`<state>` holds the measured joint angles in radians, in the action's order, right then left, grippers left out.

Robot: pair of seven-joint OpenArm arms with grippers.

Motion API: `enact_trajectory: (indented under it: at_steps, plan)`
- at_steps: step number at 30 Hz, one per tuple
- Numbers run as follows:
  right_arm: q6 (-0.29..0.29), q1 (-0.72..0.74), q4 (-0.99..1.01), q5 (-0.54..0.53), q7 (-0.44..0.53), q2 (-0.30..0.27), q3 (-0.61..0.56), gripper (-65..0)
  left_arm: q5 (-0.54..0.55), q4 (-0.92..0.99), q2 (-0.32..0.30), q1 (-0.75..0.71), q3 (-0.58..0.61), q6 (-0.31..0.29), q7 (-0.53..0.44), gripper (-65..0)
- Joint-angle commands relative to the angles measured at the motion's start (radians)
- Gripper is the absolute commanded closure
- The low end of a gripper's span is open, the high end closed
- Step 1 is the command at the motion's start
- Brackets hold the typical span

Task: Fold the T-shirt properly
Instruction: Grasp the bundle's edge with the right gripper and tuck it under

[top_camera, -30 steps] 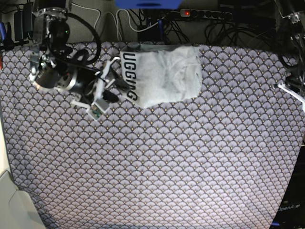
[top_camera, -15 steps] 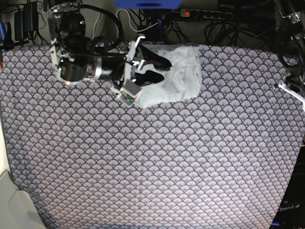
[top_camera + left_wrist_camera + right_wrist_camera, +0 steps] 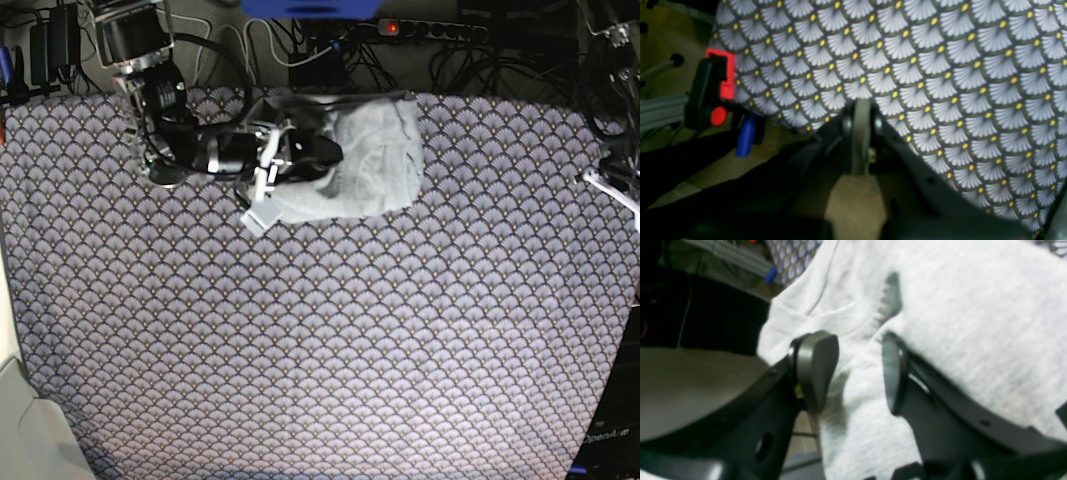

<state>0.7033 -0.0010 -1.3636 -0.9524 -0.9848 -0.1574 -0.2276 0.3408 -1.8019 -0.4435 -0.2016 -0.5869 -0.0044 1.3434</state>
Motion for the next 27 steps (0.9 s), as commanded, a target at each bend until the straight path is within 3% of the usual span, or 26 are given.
enact_trajectory:
  at_steps: [1,7,11,15,17,20,25,27]
  plan:
    - [-0.005,-0.003,-0.013,0.04,-0.015,-0.017,0.0,-27.7,-0.003,-0.017,-0.019,0.009,-0.008,-0.001,-0.008,-0.2]
    - [-0.005,-0.054,-0.291,0.037,-0.078,-0.041,0.003,-27.7,0.004,-0.017,-0.019,0.009,-0.008,-0.001,-0.006,-0.2]
    - [-0.005,-0.092,-0.489,0.037,-0.151,0.005,-0.006,-27.7,0.005,-0.017,-0.019,0.012,-0.008,-0.001,-0.005,-0.2]
    - [-0.005,-0.096,-0.514,0.042,-0.167,0.023,-0.003,-27.5,0.008,-0.035,-0.018,0.012,-0.003,-0.001,-0.003,-0.2]
    - [-0.005,-0.095,-0.512,0.043,-0.165,0.003,0.001,-27.2,0.01,-0.062,-0.013,0.012,-0.002,-0.001,-0.003,-0.2]
    - [-0.005,-0.075,-0.514,0.043,-0.164,-0.06,0.003,-20.2,0.033,-0.089,0.016,0.011,-0.002,-0.001,-0.002,-0.2]
    - [-0.005,-0.055,-0.515,0.042,-0.164,-0.161,0.004,-1.5,0.086,-0.082,0.05,-0.012,0.0,-0.001,-0.002,-0.3]
    - [-0.005,-0.055,-0.517,0.042,-0.168,-0.19,0.004,0.0,0.116,-0.082,0.061,-0.04,0.055,-0.001,-0.002,-0.3]
